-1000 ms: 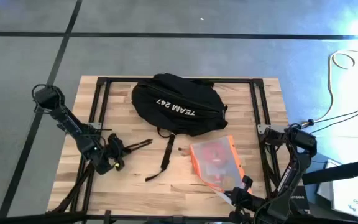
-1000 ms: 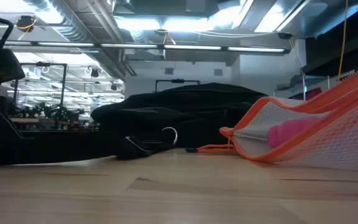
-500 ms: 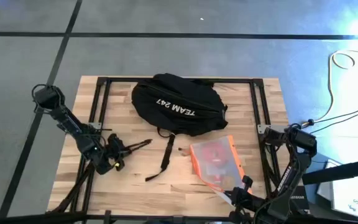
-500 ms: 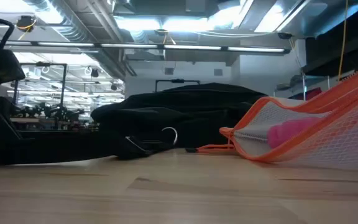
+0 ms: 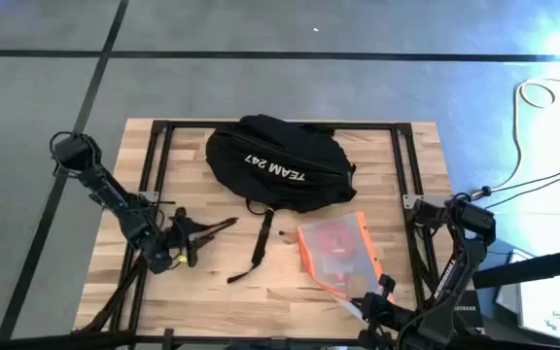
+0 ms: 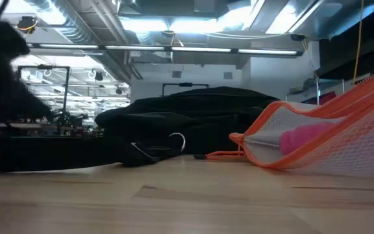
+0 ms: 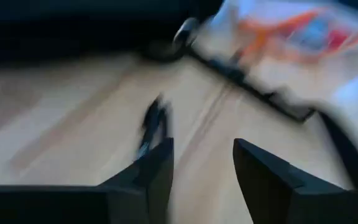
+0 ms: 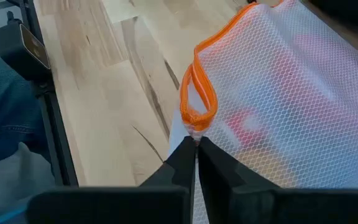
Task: Unpack backpack
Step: Remove the red charger adapter from the transparent white zip bag
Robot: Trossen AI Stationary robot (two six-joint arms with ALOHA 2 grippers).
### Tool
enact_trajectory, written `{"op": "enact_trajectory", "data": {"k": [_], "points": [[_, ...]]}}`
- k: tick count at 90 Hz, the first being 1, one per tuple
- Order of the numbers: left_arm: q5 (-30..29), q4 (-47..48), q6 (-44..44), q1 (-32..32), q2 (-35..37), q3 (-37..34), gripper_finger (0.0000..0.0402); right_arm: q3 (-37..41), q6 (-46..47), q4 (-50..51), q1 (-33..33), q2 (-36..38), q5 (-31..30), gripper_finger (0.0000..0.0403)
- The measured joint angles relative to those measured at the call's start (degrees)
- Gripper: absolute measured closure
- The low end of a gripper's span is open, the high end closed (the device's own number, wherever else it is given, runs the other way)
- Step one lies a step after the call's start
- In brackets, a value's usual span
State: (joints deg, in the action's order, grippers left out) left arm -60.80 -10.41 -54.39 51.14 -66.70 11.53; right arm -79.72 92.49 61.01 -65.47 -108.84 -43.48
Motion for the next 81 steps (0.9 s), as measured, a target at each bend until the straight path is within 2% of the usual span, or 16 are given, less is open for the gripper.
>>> {"op": "enact_trajectory", "data": {"k": [9, 16, 24, 37, 53, 66, 81], "points": [[1.0, -17.3, 18.6, -2.0, -0.9, 0.0, 0.0252, 0.0, 0.0, 0.4, 0.0, 0.0, -0.8, 0.0403], [10.3, -31.6, 32.5, -5.8, -2.8, 0.3, 0.026, 0.0, 0.0, 0.8, 0.0, 0.0, -2.4, 0.0403], [21.8, -38.7, 39.0, -11.5, -6.2, 3.3, 0.0276, 0.0, 0.0, 0.5, 0.0, 0.0, -3.0, 0.0403], [35.3, -35.9, 45.0, -19.7, -16.8, 13.2, 0.0303, 0.0, 0.0, 0.5, 0.0, 0.0, -2.8, 0.0403], [49.7, -34.6, 53.3, -25.7, -37.0, 31.0, 0.0323, 0.0, 0.0, 0.5, 0.0, 0.0, -2.5, 0.0403], [54.5, -27.3, 55.0, -28.1, -49.5, 44.8, 0.0333, 0.0, 0.0, 0.1, 0.0, 0.0, -1.8, 0.0403], [55.0, -19.0, 53.5, -30.0, -55.7, 54.9, 0.0346, 0.0, 0.0, -0.1, 0.0, 0.0, -1.5, 0.0403]]}}
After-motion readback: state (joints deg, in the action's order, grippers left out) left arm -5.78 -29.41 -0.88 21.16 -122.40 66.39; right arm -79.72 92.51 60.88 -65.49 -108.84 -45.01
